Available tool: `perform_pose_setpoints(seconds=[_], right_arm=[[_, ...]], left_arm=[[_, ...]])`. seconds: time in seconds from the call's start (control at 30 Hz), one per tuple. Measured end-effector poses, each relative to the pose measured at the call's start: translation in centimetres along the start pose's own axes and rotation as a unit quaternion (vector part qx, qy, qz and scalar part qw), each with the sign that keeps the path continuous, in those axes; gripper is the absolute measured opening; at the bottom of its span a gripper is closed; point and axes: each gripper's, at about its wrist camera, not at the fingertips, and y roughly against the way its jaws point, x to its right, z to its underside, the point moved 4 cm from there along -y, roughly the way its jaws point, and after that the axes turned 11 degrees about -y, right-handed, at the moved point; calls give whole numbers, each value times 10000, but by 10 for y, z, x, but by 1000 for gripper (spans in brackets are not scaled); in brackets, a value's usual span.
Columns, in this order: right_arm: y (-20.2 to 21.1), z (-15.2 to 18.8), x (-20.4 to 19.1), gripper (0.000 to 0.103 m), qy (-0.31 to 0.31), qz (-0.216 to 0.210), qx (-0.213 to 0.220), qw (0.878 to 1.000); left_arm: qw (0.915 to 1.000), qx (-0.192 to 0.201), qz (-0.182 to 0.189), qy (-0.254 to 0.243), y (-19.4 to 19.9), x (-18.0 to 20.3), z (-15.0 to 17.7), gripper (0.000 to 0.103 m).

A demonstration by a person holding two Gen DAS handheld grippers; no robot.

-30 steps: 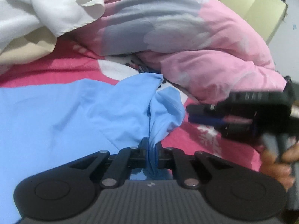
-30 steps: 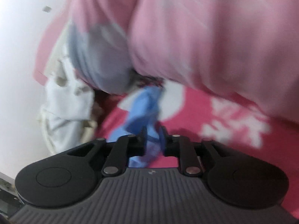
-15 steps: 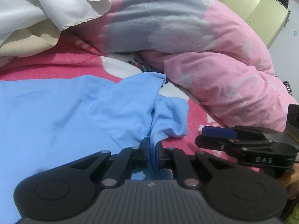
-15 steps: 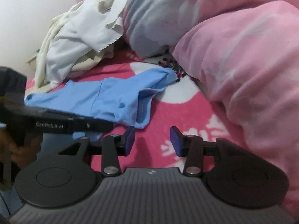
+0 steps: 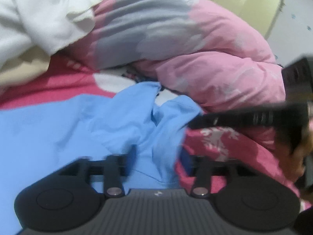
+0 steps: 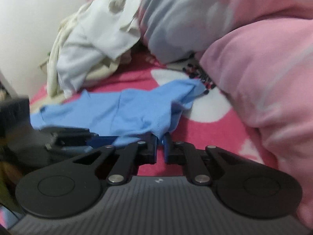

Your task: Fold clothes

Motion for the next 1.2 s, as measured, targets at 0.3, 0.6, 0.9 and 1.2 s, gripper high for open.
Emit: perform_pose_setpoints(seconds=[0.3,0.6,0.9,1.2], right_arm=[[23,-13,18,5,-813,478,-865,9918],[-7,18,18,25,617,1955,-1039,9732],[17,15,-20,27,1717,2585,-334,9500],[-80,-29,-27,17,1142,1477,-508,9811]], left_arm=[[9999,79,56,30,10,-6,1,75],[9989,-57,-428,157,5,-13,4,73],[9941,-29,-1072,-170,0,-5,9,72],[9907,48,-1350,-148,2,-8,7,72]])
